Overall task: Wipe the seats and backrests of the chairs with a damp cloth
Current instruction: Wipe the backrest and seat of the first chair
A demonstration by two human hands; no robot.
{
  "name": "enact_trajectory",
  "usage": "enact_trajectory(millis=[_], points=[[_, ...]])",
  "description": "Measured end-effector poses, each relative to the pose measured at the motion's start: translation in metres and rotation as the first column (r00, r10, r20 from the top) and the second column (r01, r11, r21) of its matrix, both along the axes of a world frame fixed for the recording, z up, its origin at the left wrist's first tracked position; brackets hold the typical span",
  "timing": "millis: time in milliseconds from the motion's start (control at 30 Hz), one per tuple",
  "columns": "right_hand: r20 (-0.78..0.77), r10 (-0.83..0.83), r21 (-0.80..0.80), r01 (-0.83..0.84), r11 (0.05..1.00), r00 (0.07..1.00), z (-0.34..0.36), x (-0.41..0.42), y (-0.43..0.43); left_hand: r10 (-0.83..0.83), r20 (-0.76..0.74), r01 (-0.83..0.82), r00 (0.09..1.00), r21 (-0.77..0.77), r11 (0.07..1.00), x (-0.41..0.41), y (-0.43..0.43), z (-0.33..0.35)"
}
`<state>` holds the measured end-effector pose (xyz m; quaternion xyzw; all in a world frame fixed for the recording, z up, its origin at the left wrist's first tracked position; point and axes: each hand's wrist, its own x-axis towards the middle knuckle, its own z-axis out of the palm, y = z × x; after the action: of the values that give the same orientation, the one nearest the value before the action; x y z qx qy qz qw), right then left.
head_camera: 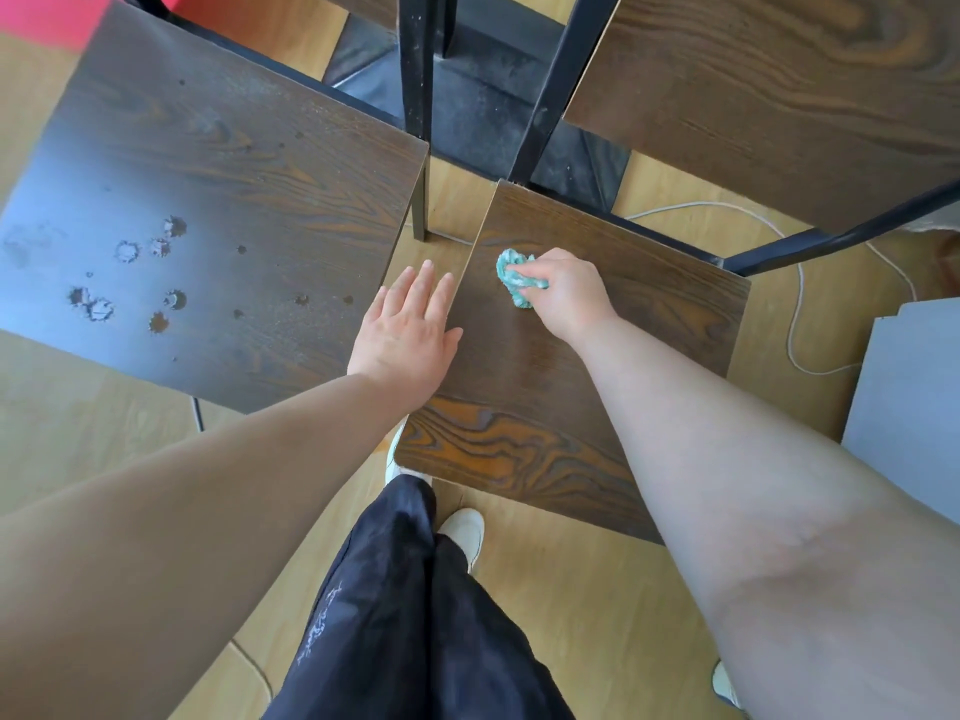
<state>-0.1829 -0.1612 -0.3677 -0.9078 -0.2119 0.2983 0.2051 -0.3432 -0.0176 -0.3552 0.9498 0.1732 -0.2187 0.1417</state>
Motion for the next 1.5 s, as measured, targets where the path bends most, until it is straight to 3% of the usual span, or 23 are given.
enact_trajectory(millis=[300,533,733,933,1200,1367,1500], points=[[-0.023,0.158,-0.011,-0.158,0.987,0.987,-0.004,-0.075,-0.034,-0.003,-0.083,0.005,0.997,0.016,1.0,-0.071,-0.033,0.0],[-0.048,0.161,0.012,-0.161,0.987,0.986,-0.001,-0.119,-0.054,0.0,-0.122,0.001,0.993,0.006,1.0,-0.123,-0.06,0.009],[-0.07,0.092,0.01,-0.091,0.996,0.993,0.005,-0.132,-0.054,-0.017,-0.079,0.017,0.997,0.005,1.0,-0.121,-0.06,0.025],[-0.138,-0.009,0.049,0.016,0.999,0.99,0.01,-0.097,-0.045,-0.023,-0.029,0.023,0.999,0.015,1.0,-0.076,-0.037,0.025],[-0.032,-0.122,0.052,0.124,0.991,0.992,0.019,0.003,-0.001,-0.065,0.016,0.065,0.998,0.016,0.998,-0.001,-0.004,0.024],[0.101,-0.049,0.033,0.046,0.998,0.994,0.018,0.052,0.032,-0.085,0.035,0.084,0.996,0.029,0.996,0.039,0.02,0.02],[0.072,-0.013,-0.02,0.014,1.0,0.997,0.008,0.066,0.045,-0.081,0.035,0.08,0.996,0.021,0.997,0.055,0.029,0.015]])
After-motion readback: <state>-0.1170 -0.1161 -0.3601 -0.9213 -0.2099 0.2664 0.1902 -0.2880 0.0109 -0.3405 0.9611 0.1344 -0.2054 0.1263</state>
